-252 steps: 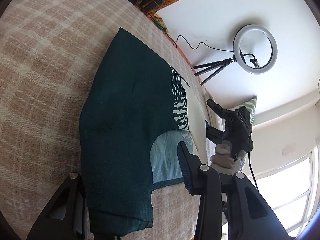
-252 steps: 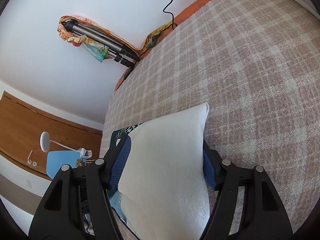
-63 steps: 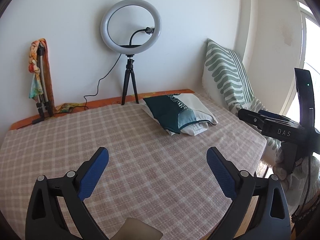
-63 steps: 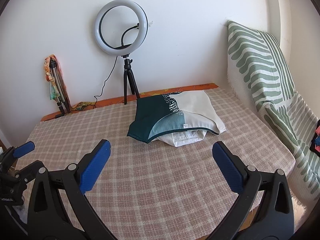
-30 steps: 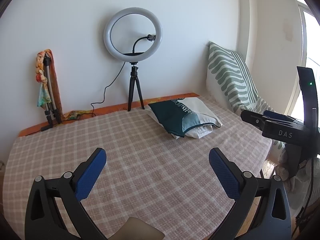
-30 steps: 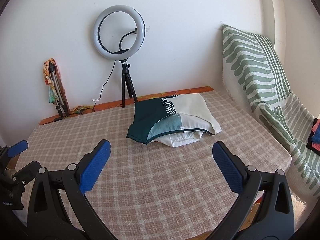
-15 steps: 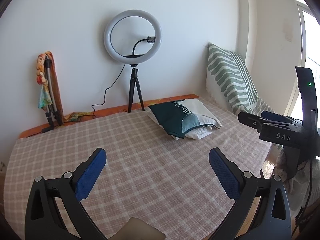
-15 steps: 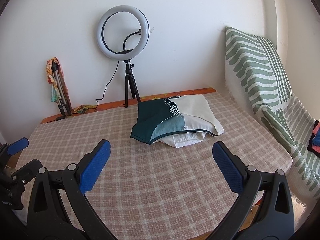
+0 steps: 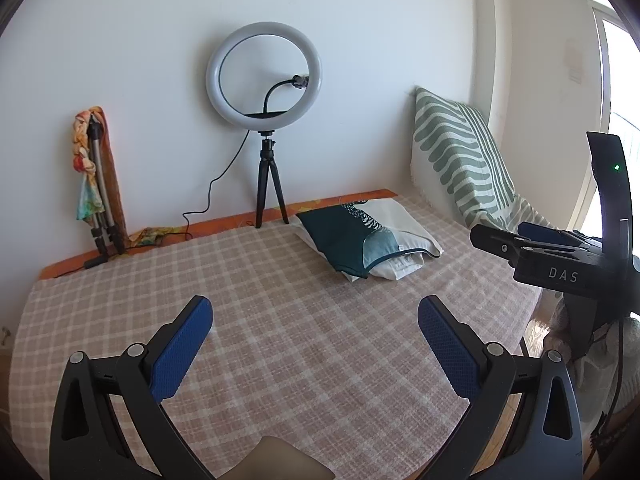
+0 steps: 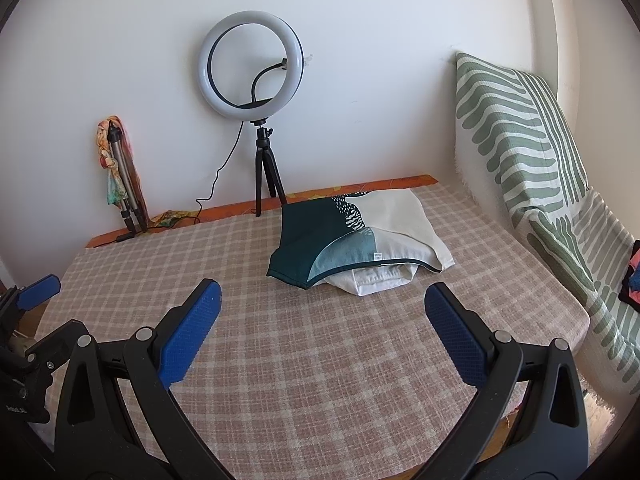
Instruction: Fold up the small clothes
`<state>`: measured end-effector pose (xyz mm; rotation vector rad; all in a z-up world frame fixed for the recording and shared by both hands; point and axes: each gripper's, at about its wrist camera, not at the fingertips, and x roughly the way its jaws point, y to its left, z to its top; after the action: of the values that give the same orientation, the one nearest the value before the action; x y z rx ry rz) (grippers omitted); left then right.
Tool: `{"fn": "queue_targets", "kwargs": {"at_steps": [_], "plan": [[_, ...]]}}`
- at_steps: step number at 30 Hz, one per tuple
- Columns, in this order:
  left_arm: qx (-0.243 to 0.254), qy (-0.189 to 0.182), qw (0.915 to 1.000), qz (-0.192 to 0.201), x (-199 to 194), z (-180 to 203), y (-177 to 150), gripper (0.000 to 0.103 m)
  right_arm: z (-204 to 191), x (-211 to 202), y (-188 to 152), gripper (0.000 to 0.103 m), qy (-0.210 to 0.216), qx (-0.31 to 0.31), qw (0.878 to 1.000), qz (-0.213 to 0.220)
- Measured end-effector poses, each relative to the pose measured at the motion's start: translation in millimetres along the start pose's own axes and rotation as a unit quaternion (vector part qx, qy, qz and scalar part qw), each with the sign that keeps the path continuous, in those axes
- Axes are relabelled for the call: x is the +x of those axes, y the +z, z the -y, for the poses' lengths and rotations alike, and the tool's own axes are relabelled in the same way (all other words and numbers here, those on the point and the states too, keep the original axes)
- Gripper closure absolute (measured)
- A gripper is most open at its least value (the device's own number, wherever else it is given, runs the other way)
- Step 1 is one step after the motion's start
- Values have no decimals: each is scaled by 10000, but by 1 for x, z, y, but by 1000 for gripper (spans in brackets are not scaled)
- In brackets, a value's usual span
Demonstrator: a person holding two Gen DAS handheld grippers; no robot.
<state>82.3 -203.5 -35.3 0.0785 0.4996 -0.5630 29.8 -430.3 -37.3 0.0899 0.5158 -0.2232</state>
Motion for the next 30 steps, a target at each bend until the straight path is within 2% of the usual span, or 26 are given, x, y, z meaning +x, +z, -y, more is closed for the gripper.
{"fn": "queue_targets", "kwargs": {"at_steps": [30], "plan": [[-79,73,9999,49,-3,-10,-5,1,-6,6,-6,0,79,-81,9999,-54]]}}
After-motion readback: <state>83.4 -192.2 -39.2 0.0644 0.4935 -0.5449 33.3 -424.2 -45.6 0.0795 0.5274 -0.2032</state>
